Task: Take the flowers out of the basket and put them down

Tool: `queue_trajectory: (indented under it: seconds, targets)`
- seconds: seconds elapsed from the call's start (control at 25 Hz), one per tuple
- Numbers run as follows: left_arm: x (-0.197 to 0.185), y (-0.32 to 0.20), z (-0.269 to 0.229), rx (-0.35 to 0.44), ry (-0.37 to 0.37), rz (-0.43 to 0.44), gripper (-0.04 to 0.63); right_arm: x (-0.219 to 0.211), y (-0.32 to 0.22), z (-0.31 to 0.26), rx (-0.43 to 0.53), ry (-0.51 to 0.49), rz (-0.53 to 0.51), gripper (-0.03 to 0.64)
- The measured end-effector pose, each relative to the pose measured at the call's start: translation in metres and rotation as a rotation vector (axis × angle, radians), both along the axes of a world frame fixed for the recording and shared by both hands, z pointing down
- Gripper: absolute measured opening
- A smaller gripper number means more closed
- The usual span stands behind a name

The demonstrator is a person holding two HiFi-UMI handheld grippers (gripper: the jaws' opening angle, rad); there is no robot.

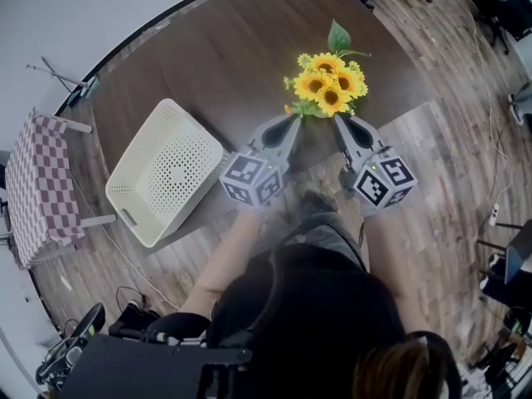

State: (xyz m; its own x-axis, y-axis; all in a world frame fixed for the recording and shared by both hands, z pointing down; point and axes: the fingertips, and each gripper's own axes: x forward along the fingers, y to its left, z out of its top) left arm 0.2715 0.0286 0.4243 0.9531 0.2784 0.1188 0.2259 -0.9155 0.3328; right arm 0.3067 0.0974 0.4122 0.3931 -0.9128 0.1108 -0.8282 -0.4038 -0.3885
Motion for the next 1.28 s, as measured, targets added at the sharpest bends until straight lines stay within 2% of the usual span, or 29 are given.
queue_trajectory:
  seconds: [0.44, 0.88, 1.04, 1.28]
  targets:
    - [-0.062, 0.015, -0.008, 0.002, 0.029, 0.089, 0.0, -0.08, 0.0, -0.005, 0.009, 0.042, 0.03, 0.002]
    - [-0.11, 0.03, -0.004, 0.001, 0.041, 0.137, 0.0, -0.137, 0.016, 0.0, -0.005, 0.048, 0.069, 0.002]
    - [-0.121, 0.029, -0.009, -0.004, 0.058, 0.115, 0.0, -0.148, 0.013, 0.002, -0.006, 0.047, 0.035, 0.002]
    - [-0.13, 0.017, -0.018, -0.01, 0.074, 0.012, 0.0, -0.16, 0.015, -0.005, -0.014, 0.06, -0.044, 0.002]
